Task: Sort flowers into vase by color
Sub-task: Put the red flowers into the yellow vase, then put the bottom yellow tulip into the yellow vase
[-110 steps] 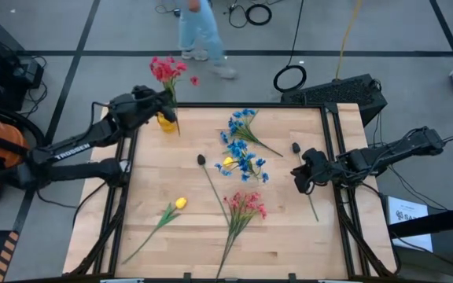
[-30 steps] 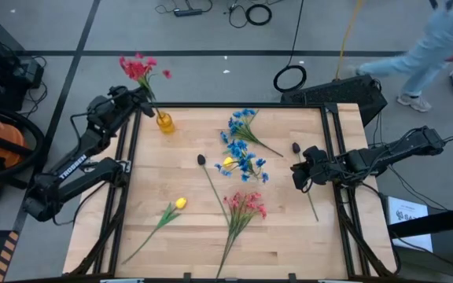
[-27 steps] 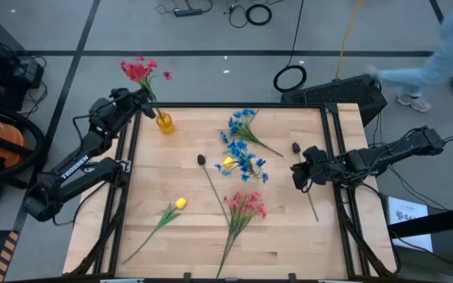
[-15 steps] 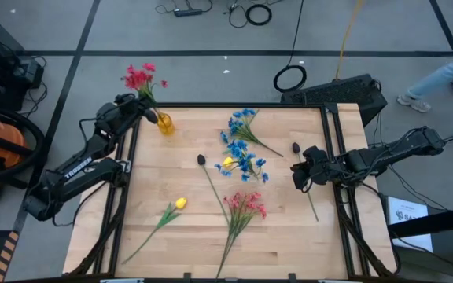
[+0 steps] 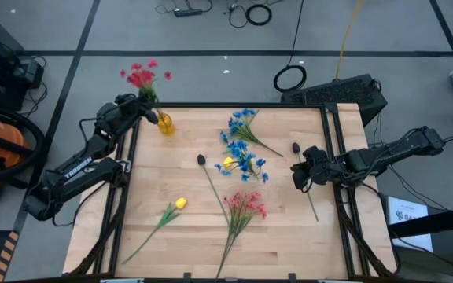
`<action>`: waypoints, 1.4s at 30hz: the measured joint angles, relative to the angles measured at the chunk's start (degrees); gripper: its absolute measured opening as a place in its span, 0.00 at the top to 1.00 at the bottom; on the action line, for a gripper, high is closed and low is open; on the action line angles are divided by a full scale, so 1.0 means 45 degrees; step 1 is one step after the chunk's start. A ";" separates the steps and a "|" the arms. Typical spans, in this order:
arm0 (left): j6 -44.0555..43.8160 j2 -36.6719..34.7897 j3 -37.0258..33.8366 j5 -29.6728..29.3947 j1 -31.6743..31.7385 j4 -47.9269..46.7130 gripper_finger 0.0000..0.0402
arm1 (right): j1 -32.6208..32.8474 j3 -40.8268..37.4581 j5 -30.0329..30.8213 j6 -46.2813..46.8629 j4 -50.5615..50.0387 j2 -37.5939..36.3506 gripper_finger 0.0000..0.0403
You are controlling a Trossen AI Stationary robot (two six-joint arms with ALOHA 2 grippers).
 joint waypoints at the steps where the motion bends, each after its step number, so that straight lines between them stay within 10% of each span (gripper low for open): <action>1: -0.0107 -0.0059 0.0000 0.0000 -0.0002 -0.0012 0.60 | 0.0001 0.0000 0.0000 -0.0004 0.0000 0.0000 0.83; 42: -0.3197 -0.2906 0.3366 -0.0597 -0.2635 -1.0424 0.55 | 0.0004 0.0000 0.1676 -0.0724 0.0364 0.0000 0.83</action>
